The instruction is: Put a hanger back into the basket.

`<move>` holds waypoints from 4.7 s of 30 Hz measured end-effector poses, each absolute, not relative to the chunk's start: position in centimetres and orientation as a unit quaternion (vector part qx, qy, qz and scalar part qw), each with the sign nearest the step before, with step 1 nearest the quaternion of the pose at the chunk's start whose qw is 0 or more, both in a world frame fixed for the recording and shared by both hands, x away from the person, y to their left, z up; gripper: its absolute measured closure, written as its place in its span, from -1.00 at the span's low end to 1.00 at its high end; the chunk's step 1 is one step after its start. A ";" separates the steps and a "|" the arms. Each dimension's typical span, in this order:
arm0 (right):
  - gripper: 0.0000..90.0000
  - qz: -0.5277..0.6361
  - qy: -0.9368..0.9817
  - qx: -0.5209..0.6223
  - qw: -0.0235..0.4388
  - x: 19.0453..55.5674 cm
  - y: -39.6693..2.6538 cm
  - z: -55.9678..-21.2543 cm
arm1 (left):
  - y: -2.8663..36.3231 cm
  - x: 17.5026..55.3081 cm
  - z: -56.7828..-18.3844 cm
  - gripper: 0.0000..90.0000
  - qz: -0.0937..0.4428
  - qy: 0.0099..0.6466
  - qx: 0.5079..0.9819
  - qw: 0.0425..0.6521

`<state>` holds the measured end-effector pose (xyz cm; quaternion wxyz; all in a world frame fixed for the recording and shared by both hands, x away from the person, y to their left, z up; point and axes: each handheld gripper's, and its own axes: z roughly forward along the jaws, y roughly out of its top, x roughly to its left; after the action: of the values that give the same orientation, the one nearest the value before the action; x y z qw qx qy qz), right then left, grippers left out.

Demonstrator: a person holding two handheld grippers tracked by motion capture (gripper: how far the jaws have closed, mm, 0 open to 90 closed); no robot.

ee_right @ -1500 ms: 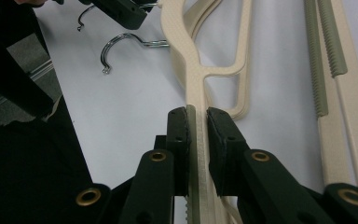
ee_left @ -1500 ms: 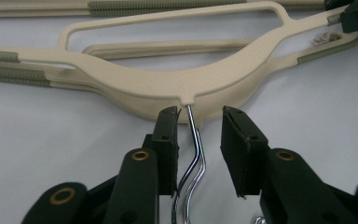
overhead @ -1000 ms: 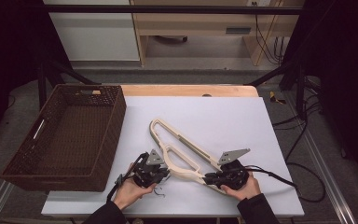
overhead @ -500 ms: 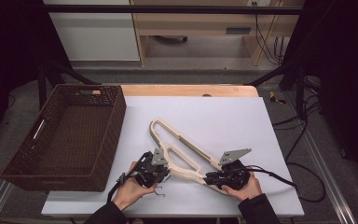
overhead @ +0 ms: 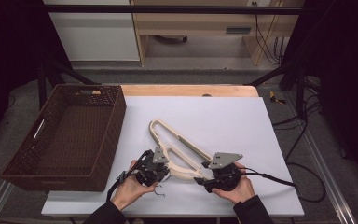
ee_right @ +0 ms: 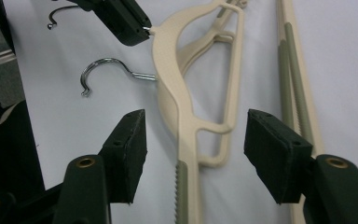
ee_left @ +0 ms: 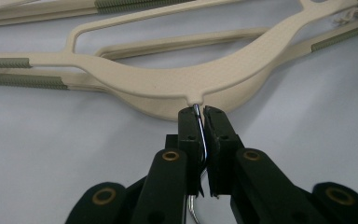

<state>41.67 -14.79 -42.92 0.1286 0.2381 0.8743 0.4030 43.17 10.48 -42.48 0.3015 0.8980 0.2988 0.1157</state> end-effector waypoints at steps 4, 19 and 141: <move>-0.09 0.393 0.878 0.223 0.156 41.7 -13.6 -43.0 | 10.4 43.2 -42.1 0.90 0.117 0.302 0.899 0.295; 0.61 0.319 0.916 0.150 0.190 41.9 -10.9 -44.8 | 9.8 42.8 -42.2 0.89 0.113 0.299 0.906 0.278; 0.31 0.473 0.856 0.174 0.114 41.6 -14.7 -39.4 | 13.1 39.4 -38.3 0.92 0.113 0.146 0.896 0.405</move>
<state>41.56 -14.68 -39.45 0.1141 0.1739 0.8564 0.4726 39.40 13.09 -38.32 0.4047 0.8956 0.1461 0.1129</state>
